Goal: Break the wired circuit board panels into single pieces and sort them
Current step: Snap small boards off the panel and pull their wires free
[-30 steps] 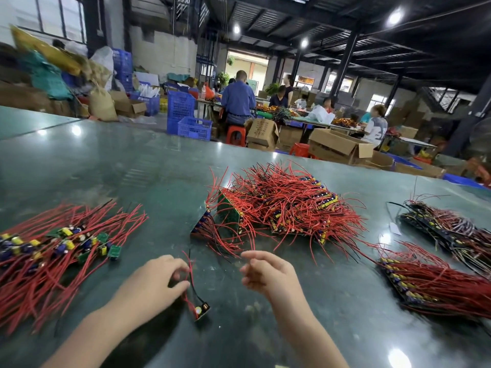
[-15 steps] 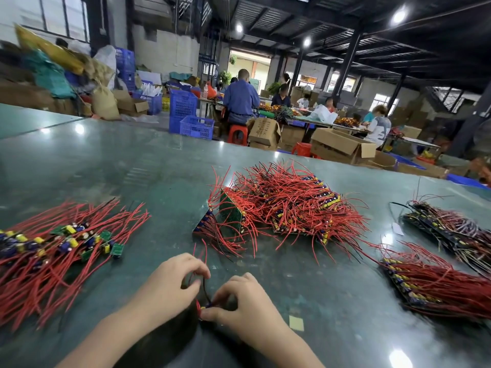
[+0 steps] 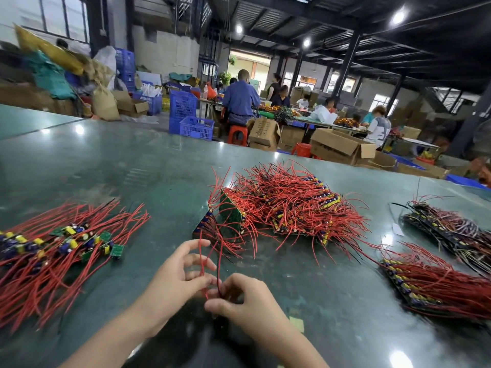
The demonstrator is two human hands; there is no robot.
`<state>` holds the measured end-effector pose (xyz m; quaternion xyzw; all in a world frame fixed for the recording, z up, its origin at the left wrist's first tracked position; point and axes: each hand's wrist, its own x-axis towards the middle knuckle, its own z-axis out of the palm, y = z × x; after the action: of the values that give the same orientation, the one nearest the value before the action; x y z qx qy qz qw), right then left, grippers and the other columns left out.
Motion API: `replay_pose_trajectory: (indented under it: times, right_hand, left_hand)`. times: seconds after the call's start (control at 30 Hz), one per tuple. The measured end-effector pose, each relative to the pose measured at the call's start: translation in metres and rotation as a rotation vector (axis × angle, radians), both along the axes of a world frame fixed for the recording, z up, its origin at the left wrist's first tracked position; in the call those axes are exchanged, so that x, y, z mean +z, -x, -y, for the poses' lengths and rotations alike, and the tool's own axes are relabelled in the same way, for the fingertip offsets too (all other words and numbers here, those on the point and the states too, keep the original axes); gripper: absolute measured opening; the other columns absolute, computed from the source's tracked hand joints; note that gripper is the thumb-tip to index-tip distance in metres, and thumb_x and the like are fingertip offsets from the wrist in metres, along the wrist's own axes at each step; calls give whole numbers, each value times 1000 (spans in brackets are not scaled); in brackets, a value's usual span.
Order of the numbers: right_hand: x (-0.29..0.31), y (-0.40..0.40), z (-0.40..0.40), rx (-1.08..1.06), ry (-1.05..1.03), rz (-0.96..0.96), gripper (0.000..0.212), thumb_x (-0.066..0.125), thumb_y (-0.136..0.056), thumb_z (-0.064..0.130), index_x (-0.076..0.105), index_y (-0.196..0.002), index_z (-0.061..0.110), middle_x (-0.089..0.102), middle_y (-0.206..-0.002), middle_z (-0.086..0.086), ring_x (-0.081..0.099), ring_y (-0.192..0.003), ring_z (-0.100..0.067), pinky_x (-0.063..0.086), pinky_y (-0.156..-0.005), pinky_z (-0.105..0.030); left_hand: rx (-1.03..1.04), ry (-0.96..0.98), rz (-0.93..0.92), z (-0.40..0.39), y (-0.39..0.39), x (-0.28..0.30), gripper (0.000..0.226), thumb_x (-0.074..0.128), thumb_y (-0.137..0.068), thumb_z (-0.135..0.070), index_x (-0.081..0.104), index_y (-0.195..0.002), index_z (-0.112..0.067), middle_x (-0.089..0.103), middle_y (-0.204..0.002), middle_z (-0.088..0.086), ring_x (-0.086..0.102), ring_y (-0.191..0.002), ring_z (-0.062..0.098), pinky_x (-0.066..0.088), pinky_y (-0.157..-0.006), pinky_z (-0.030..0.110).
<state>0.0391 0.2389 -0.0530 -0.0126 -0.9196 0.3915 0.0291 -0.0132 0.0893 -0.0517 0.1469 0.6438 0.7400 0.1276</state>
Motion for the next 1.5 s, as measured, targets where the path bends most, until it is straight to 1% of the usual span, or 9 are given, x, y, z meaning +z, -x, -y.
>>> replay_pose_trajectory:
  times: [0.23,0.37,0.47,0.7,0.8,0.93,1.1,1.33,1.5]
  right_hand:
    - [3,1,0,-112,369,-205,20,71,-77,1,63,-69,17,66,-61,4,58,-59,-2,49,-65,-19]
    - [8,2,-8,-149,470,-486,18,74,-72,-9,73,-71,9,70,-75,0,65,-71,-4,50,-69,-15]
    - [10,1,-11,-68,344,-623,18,78,-69,0,78,-79,15,65,-84,1,64,-78,-8,49,-73,-18]
    - [8,0,-4,-42,249,-597,18,77,-67,20,74,-85,23,68,-84,17,64,-77,-3,47,-72,-13]
    - [8,0,-4,-47,299,-554,11,75,-68,21,74,-79,21,66,-81,20,62,-75,-4,48,-70,-17]
    - [10,1,-8,-105,244,-536,12,81,-69,15,75,-76,22,64,-81,19,61,-74,-8,47,-69,-23]
    - [12,-1,-5,-117,246,-462,24,79,-74,14,72,-65,35,65,-81,20,62,-82,-11,50,-74,-32]
    - [19,-3,-7,-63,621,-144,19,61,-90,10,69,-73,13,65,-67,5,58,-66,-5,47,-68,-17]
    - [18,-5,-2,-167,856,-246,14,66,-81,-4,71,-76,8,65,-64,-3,58,-57,-11,48,-60,-18]
  left_hand:
    - [-10,-249,-172,-1,-3,6,54,46,-81,27,52,-118,-12,71,-90,14,69,-87,24,57,-76,29]
    - [-136,-548,258,6,11,6,43,45,-79,-13,55,-121,-11,65,-117,21,65,-105,29,54,-88,46]
    - [-348,-288,479,4,12,1,48,53,-81,-40,63,-116,-9,68,-111,20,69,-94,33,58,-78,43]
    - [-546,-211,326,5,3,-8,56,92,-56,-17,71,-107,-6,71,-96,11,69,-82,16,56,-72,26]
    - [-582,-178,283,7,3,-8,42,77,-69,-2,70,-110,-7,69,-102,14,67,-80,15,55,-73,27]
    - [-550,-179,357,0,-2,-6,33,57,-66,11,67,-96,0,63,-84,15,51,-57,13,43,-50,22]
    - [-447,-82,197,-6,-8,-3,12,59,-83,-24,69,-85,-18,54,-70,0,35,-51,5,29,-46,14]
    - [-432,-29,61,-8,-12,-5,18,55,-85,-24,62,-95,-11,50,-66,-4,32,-50,3,27,-45,13]
    - [-376,28,175,-10,-16,-2,27,54,-86,-31,62,-104,-11,39,-59,-7,27,-45,4,22,-39,14]
